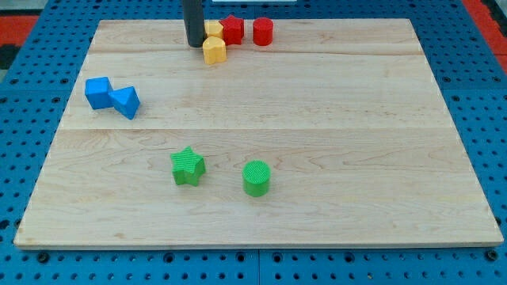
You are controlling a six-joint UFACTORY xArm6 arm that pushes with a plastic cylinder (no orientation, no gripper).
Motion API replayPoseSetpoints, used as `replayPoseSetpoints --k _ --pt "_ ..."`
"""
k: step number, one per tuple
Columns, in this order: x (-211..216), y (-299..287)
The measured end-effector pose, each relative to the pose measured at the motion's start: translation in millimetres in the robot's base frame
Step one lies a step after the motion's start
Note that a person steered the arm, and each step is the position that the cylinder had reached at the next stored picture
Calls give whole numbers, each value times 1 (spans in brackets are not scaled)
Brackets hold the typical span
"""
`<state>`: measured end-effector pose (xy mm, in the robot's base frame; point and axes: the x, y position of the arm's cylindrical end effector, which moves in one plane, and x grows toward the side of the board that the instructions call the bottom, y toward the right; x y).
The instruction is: Push the yellow hexagon away from the red star
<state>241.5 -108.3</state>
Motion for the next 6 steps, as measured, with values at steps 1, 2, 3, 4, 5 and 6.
replayPoseSetpoints --k 1,2,3,4,5,6 --pt "-35 -31" --pt "-40 8" --pt "-13 35" --pt "14 34" --pt "24 86" --pt "19 138"
